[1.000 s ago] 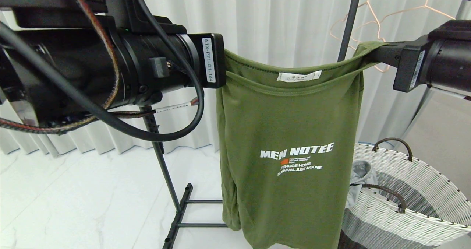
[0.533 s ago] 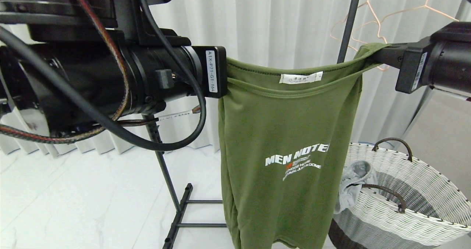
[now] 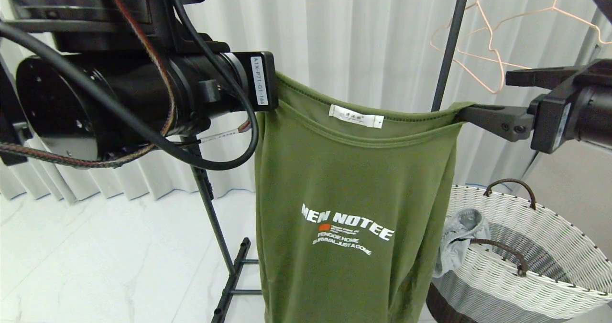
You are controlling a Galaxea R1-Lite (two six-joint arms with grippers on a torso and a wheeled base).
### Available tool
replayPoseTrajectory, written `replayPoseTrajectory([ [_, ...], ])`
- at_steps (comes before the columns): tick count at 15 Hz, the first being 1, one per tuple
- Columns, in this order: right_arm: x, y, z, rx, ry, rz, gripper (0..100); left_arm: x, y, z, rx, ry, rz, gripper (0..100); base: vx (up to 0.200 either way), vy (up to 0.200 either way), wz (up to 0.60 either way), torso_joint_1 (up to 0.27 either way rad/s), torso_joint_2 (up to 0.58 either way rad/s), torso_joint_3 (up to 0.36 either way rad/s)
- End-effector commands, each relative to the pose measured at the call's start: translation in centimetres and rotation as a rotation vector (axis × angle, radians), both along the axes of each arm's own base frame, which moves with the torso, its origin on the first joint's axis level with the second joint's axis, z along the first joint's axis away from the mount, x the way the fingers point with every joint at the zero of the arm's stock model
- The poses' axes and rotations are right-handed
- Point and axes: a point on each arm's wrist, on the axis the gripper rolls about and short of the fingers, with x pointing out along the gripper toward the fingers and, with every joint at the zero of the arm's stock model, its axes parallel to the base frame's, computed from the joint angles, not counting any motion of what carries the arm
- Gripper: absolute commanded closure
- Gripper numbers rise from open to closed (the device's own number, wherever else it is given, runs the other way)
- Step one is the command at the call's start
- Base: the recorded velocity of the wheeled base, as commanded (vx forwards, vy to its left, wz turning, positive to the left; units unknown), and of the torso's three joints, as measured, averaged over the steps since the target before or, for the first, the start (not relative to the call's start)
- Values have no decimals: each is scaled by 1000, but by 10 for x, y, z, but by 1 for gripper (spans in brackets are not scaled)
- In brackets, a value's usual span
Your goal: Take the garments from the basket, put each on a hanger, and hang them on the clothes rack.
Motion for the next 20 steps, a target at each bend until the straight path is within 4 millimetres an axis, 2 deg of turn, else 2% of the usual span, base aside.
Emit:
replayPoseTrajectory([
  [1, -20, -16, -5, 2, -16, 6, 0, 6, 4, -2, 5, 6, 31, 100, 0, 0, 0, 0, 0, 0],
  [4, -32, -24, -6, 16, -28, 28, 0, 7, 6, -4, 10, 8, 38, 100, 0, 0, 0, 0, 0, 0],
  [6, -30, -29, -6, 19, -26, -2, 0, 6, 9, -7, 45, 8, 43, 100, 0, 0, 0, 0, 0, 0],
  [9, -22, -52, -18, -45, 61, -158, 0, -2, 42, -11, 148, -11, 103, 100, 0, 0, 0, 0, 0, 0],
  [12, -19, -72, -36, -96, 138, -287, 0, -16, 76, -12, 153, -15, 153, 100, 0, 0, 0, 0, 0, 0],
  [14, -19, -90, -53, -242, 132, -376, 0, -24, 101, -9, 142, -30, 181, 100, 0, 0, 0, 0, 0, 0],
  [16, -20, -98, -60, -275, 143, -425, 0, -21, 121, 0, 132, -51, 238, 100, 0, 0, 0, 0, 0, 0],
  [20, -18, -101, -59, -271, 129, -451, 0, -19, 136, 9, 121, -73, 292, 100, 0, 0, 0, 0, 0, 0],
])
